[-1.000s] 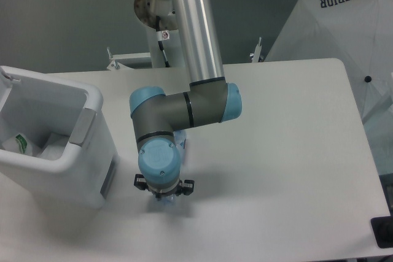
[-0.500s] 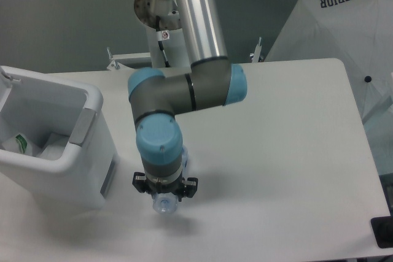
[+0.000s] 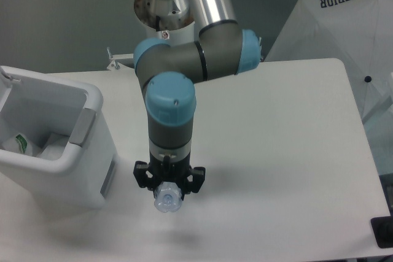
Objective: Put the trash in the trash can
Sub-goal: 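Lower onto the bottle cap end and close the gripper, then lift the bottle upright and carry it over the bin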
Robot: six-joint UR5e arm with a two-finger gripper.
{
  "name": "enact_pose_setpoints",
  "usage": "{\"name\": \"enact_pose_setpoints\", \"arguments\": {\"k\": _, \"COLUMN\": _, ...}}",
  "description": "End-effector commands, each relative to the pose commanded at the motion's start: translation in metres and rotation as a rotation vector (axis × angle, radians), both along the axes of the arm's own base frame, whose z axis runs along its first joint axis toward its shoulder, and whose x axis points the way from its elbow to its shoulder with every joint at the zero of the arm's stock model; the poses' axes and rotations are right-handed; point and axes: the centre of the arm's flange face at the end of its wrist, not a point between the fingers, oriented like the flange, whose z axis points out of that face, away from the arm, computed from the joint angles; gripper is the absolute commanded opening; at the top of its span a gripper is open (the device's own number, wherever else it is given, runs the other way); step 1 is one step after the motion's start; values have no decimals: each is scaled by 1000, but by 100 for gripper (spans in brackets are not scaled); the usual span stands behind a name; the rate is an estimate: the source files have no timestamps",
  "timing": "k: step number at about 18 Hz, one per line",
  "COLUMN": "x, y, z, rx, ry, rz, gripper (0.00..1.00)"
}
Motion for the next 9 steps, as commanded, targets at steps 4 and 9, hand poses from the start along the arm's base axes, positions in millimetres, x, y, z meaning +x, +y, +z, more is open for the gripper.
{"name": "enact_pose_setpoints", "arguments": {"k": 4, "x": 0, "y": -19, "z": 73, "rx": 167, "ry": 14, "rz": -10, "gripper": 59}}
{"name": "enact_pose_setpoints", "arguments": {"k": 9, "x": 16, "y": -36, "z": 144, "rx": 337, "ry": -6, "rz": -62, "gripper": 59}}
